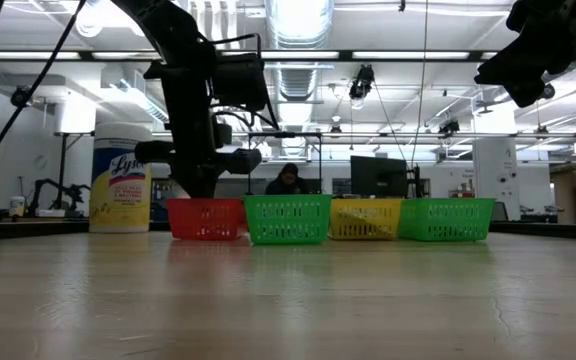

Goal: Pick & Place First Aid Supplies
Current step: Put the ointment pack into the red basket

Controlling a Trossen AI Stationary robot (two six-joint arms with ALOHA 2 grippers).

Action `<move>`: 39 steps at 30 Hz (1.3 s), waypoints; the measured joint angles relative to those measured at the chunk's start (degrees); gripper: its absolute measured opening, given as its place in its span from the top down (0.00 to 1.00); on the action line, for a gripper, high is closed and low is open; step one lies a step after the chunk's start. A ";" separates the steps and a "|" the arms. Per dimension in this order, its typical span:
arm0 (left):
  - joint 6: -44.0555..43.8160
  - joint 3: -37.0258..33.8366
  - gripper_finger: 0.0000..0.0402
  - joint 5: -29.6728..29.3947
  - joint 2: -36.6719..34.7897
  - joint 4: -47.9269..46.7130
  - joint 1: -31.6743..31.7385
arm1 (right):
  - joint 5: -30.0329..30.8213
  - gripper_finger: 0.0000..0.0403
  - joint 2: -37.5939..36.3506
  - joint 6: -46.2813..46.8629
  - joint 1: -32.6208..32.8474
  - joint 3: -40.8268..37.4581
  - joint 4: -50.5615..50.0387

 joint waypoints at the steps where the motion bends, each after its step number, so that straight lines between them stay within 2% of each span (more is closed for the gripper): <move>1: 0.00 0.00 0.95 -0.04 0.00 0.31 0.00 | 0.00 0.80 -0.01 0.00 0.02 0.01 0.01; 8: 0.12 0.00 0.75 -0.22 -0.15 0.20 0.37 | 0.00 0.83 -0.01 0.00 0.01 -0.01 0.01; 13: 2.68 0.78 0.67 1.20 -2.93 -0.80 -0.21 | -0.02 0.82 -0.01 0.00 0.02 -0.01 -0.01; 19: 5.24 1.57 0.67 11.60 -9.55 -1.13 -2.90 | 0.00 0.80 0.00 -0.01 0.00 -0.01 -0.01; 25: 4.77 1.42 0.67 20.13 -15.29 -1.26 -8.37 | -0.02 0.79 0.00 -0.01 0.00 -0.01 0.00; 33: 4.66 1.38 0.67 27.00 -18.78 -1.32 -18.68 | -0.02 0.81 0.00 0.00 0.02 0.01 -0.01; 39: 0.79 1.36 0.67 28.48 -18.73 -1.61 -26.93 | -0.01 0.83 0.01 0.00 0.02 0.00 0.01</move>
